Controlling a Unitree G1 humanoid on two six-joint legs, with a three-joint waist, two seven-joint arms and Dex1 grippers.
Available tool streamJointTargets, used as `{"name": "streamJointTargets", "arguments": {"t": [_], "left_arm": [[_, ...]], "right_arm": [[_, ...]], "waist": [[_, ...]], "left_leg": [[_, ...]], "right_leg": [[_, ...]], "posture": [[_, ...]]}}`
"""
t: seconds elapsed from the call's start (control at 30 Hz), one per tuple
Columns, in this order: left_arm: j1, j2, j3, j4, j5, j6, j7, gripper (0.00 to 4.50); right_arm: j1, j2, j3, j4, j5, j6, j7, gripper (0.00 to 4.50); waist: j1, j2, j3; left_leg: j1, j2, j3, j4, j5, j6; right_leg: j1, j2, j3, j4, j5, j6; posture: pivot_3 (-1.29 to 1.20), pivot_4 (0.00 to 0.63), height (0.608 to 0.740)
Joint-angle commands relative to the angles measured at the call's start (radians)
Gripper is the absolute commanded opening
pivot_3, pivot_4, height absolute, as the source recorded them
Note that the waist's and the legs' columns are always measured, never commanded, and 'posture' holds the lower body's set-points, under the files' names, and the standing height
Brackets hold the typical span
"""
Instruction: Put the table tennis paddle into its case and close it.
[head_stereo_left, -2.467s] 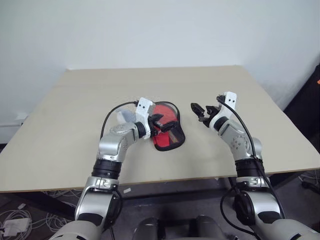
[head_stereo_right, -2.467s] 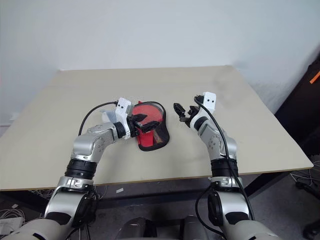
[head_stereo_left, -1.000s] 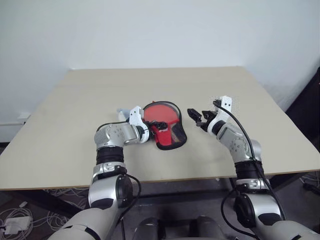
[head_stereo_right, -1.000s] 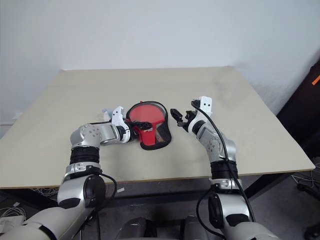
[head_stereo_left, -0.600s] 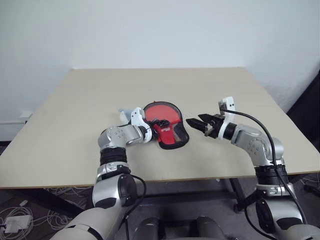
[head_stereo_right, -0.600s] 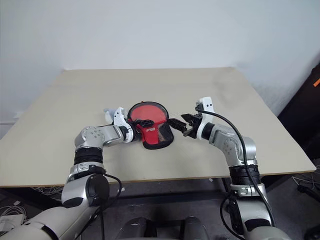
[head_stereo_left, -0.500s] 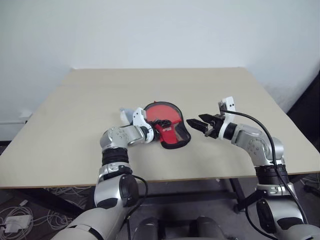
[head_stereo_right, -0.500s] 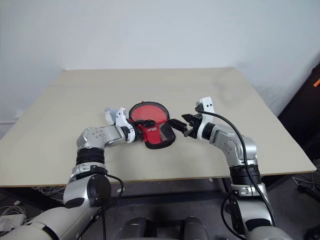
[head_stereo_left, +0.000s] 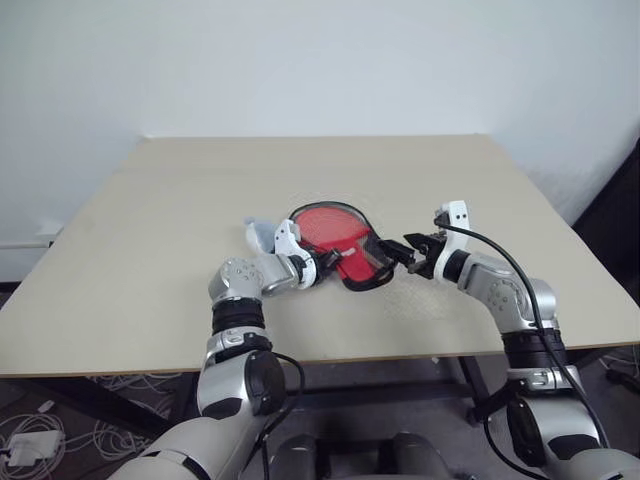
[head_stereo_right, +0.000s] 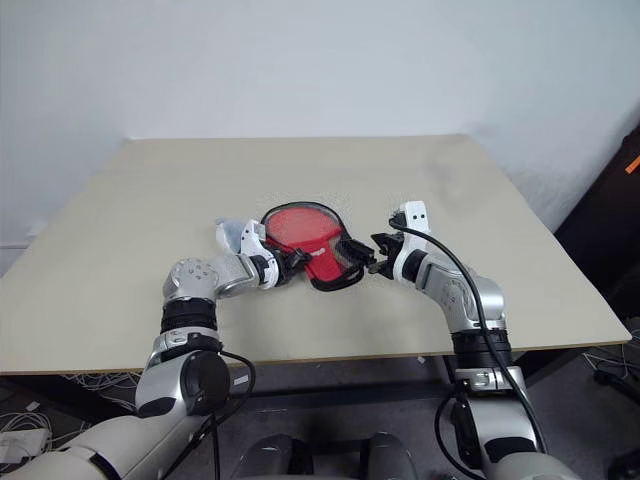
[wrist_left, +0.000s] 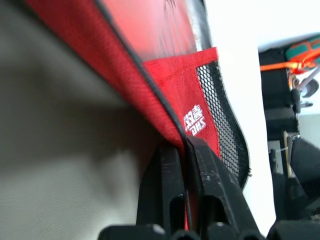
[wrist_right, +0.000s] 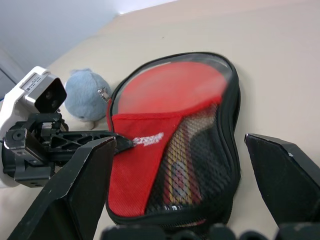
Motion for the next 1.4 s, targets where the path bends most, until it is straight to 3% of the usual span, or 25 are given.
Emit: {"name": "streamJointTargets", "arguments": {"t": [0.03,0.23,0.53,0.97,1.4], "left_arm": [[-0.029,0.007,-0.009,-0.036,-0.037,0.013,-0.007,0.03],[0.012,0.035,-0.044,-0.098,-0.061,0.193,-0.041,0.03],[0.17,0.114,-0.198,-0.309,-0.098,0.474,-0.148,0.03],[0.294,0.196,-0.547,-0.487,-0.458,0.482,-0.231,0.03],[0.277,0.358,-0.608,-0.481,-0.511,0.482,-0.246,0.03]], "right_arm": [[-0.036,-0.004,-0.023,-0.012,-0.001,-0.034,0.002,4.5],[-0.037,-0.003,-0.033,-0.031,0.017,-0.046,0.025,4.5],[-0.032,0.003,-0.052,-0.043,0.028,-0.04,0.023,4.5],[-0.037,0.018,-0.055,-0.045,0.04,-0.036,0.015,4.5],[-0.025,0.018,-0.052,-0.051,0.031,-0.039,0.008,4.5]], "waist": [[0.0,0.0,0.0],[-0.001,0.0,0.0],[-0.002,0.0,0.0],[0.0,0.0,0.0],[-0.001,0.001,0.0]], "left_leg": [[0.0,0.0,0.0,0.0,0.0,0.0],[0.0,0.0,0.0,0.0,0.0,0.0],[0.0,0.001,0.0,-0.001,0.0,-0.001],[0.0,0.0,0.0,-0.002,0.0,-0.001],[0.0,-0.001,0.0,-0.003,0.0,-0.002]], "right_leg": [[0.0,0.0,0.0,0.0,0.0,0.0],[0.0,0.0,0.0,0.0,0.0,0.0],[0.0,0.0,0.0,0.0,0.0,0.0],[-0.002,-0.001,0.001,0.0,0.0,0.0],[-0.004,-0.001,0.003,0.001,0.0,0.0]], "posture": [[0.0,0.0,0.74],[0.0,0.0,0.74],[0.0,0.0,0.74],[0.0,0.0,0.74],[0.0,0.0,0.74]]}}
